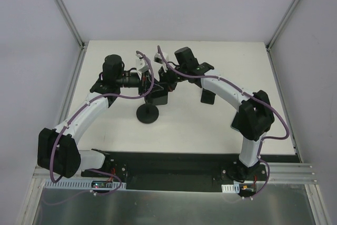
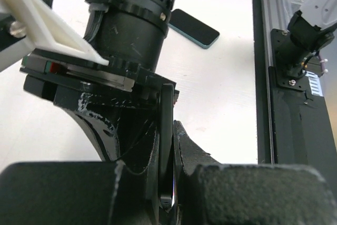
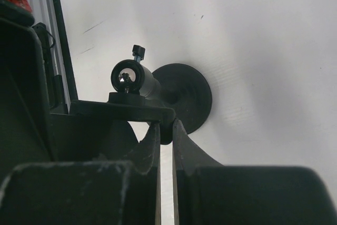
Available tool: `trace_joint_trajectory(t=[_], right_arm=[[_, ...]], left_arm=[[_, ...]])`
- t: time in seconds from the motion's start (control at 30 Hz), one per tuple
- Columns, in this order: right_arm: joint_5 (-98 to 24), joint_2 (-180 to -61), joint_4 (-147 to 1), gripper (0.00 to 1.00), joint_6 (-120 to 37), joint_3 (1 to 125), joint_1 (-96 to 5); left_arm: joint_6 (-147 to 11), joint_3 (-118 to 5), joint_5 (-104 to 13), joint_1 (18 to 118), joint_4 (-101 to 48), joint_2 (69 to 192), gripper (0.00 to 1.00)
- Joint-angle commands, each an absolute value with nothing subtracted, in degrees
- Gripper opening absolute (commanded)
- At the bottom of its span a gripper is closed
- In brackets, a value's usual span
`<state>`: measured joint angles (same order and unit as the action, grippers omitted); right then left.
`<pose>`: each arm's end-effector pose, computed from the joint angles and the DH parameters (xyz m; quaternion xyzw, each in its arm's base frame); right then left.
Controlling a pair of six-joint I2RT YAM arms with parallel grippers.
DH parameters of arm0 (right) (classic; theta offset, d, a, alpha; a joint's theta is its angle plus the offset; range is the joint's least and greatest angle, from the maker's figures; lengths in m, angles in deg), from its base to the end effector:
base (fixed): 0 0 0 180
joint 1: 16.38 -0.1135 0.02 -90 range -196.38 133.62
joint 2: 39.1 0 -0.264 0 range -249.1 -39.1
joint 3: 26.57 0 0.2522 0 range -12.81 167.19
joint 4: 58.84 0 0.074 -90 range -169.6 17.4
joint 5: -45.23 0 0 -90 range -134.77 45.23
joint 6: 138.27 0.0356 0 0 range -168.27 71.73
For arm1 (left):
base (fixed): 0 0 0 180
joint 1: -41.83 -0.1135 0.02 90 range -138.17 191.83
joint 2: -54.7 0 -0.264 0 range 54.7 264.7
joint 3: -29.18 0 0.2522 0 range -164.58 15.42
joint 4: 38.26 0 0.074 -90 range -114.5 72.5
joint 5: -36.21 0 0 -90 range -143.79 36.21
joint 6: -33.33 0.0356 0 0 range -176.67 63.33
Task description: Place the phone on the phone stand
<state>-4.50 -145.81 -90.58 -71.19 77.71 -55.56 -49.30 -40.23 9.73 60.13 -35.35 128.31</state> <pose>0.3200 0.2905 0.2988 -0.5660 0.6276 0.3633 0.3921 0.2617 -0.1201 0.3372 0.4813 0.5440 -0.4464 0.5227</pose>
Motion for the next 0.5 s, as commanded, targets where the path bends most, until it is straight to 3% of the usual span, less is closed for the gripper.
trace_joint_trajectory(t=[0.0,0.23,0.47], right_arm=[[-8.54,-140.09,-84.30,0.01,-68.14,76.68,-54.70],[-21.55,-135.00,-70.76,0.01,-56.98,69.03,-55.41],[-44.37,-128.84,-64.53,0.00,-51.09,60.69,-57.86]], left_arm=[[-45.68,-40.65,4.15,59.58,-31.02,124.93,0.00],[-46.13,-39.06,-11.76,62.21,-27.85,121.59,0.00],[-44.64,-39.33,-24.77,64.14,-26.52,123.17,0.00]])
